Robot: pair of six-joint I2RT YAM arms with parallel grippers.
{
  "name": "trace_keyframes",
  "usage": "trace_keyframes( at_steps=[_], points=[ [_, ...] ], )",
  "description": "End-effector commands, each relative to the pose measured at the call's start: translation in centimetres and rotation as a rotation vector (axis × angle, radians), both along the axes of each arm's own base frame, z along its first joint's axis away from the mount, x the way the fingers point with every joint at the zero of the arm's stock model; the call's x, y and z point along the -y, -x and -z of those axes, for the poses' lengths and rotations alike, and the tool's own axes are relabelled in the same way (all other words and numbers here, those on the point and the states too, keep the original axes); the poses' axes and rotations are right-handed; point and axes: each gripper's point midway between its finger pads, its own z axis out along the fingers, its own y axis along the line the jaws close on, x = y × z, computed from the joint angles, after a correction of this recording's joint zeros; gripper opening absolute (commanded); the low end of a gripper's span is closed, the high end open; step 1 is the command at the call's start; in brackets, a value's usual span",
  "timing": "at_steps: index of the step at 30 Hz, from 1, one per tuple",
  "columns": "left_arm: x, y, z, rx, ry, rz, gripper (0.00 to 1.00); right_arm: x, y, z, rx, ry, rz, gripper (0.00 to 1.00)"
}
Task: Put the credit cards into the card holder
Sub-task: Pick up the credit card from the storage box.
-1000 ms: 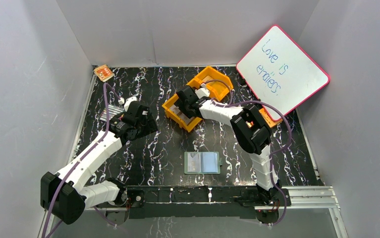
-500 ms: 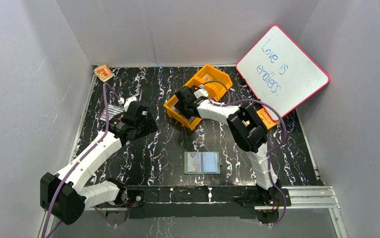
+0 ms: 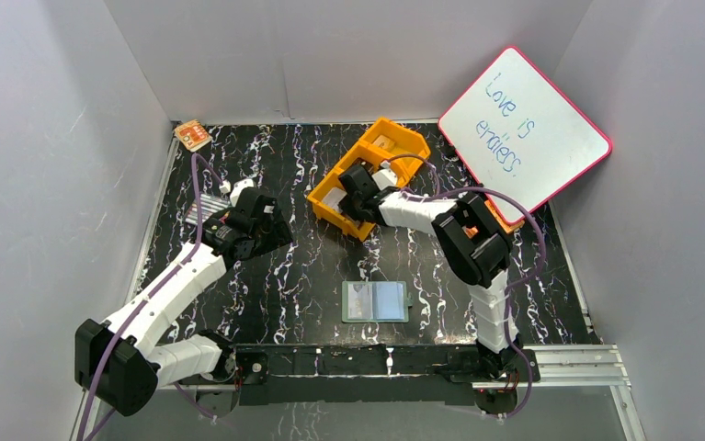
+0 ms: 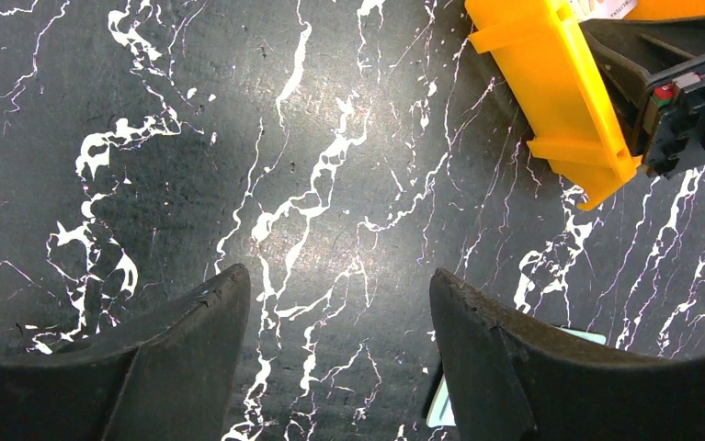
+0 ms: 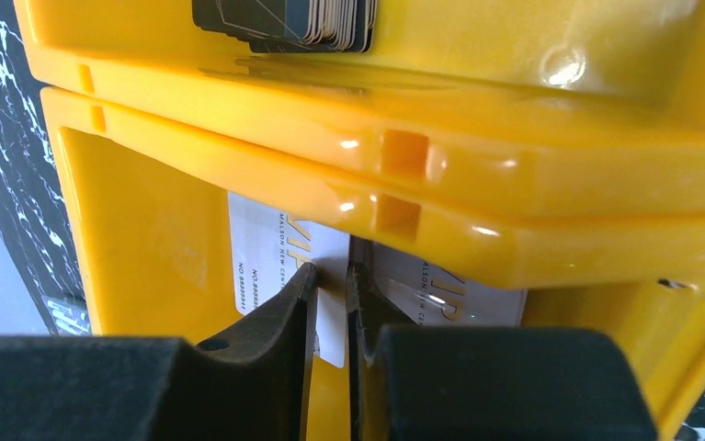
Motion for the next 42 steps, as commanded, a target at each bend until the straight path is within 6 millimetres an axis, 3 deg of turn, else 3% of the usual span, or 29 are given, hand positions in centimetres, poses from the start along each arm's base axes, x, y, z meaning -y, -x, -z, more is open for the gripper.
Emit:
trace_keyframes(
  at_steps=[1,6,14,21,42],
  points=[
    [-0.6,0.3,0.3,-0.017,-0.020,-0.011,0.68,2.9,0.8,1.4,-0.023,0.086,-0.010,0.20],
    [-0.4,0.1,0.3,-0.022,-0.017,-0.013,0.68,2.8,0.6,0.8,-0.007,0.061,-0.028,0.14],
    [-0.2,-0.1,0.2,-0.020,-0.004,-0.017,0.68,2.7,0.2,-2.1,0.051,0.033,-0.037,0.00],
    [0.0,-0.2,0.2,-0.016,0.000,-0.013,0.68,2.9,0.2,-4.3,0.088,0.016,-0.032,0.00],
    [-0.1,-0.1,0.2,-0.007,0.006,-0.010,0.68,3.6,0.2,-6.2,0.142,0.004,-0.025,0.00]
  ],
)
